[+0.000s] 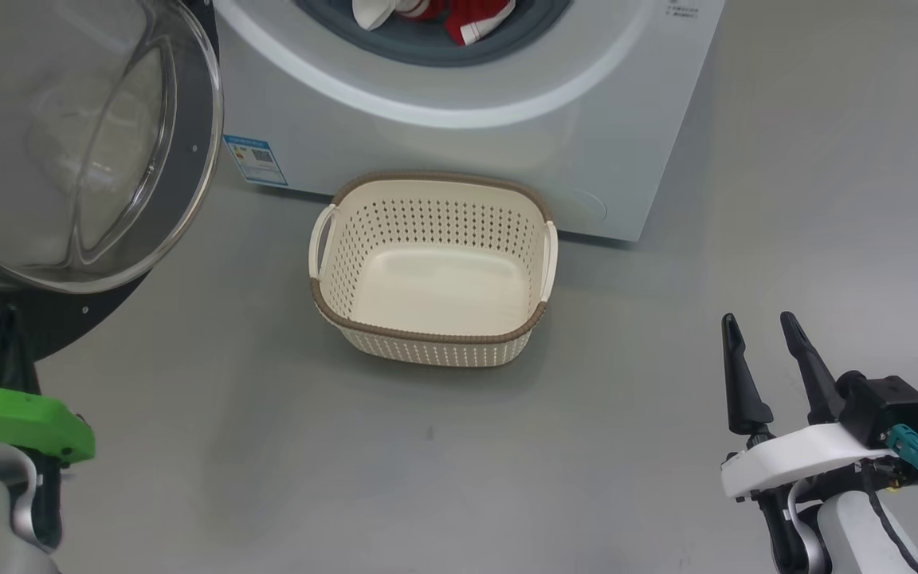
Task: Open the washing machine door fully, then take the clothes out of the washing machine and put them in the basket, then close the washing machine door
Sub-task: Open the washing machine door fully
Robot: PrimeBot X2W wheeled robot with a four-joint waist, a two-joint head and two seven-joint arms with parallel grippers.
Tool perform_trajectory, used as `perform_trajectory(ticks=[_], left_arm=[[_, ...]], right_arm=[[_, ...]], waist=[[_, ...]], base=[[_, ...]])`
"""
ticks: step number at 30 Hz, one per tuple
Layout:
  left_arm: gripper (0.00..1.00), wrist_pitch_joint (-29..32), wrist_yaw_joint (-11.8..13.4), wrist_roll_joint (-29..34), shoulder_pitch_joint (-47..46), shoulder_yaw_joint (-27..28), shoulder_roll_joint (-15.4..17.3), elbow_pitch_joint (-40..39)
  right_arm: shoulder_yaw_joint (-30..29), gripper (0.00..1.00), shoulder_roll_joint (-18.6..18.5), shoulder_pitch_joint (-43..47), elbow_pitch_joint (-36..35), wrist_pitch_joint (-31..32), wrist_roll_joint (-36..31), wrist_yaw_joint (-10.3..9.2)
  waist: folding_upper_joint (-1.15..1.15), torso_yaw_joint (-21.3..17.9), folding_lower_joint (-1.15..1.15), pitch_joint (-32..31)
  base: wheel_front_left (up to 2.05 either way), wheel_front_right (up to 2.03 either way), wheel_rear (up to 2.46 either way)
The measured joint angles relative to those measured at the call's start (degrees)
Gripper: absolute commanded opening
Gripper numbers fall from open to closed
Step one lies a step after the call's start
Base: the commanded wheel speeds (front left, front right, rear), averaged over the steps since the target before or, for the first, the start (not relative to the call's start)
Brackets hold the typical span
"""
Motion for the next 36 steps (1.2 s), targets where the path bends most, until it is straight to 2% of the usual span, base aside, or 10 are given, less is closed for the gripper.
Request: perform_trajectory(ticks=[20,36], left_arm=[[0.00,-0.51,-1.31,1.19,10.03,-3.76,-6.10,-7.34],[0.00,-0.51,-1.82,2.43,14.28,-5.84,-8.58,-14.64]], right_arm=[[-2.07,1.00,0.09,4.60,1.14,-0.18,-0.16,-0.21],[-3.15,1.00,0.13,5.98,-1.21,-0.33,-0.13,-0.62]], waist=[[0.00,-5.74,0.00,-10.14],[0.00,-7.72,0.00,-12.18]], base=[[0.00,0.00,0.00],[0.00,0.00,0.00]])
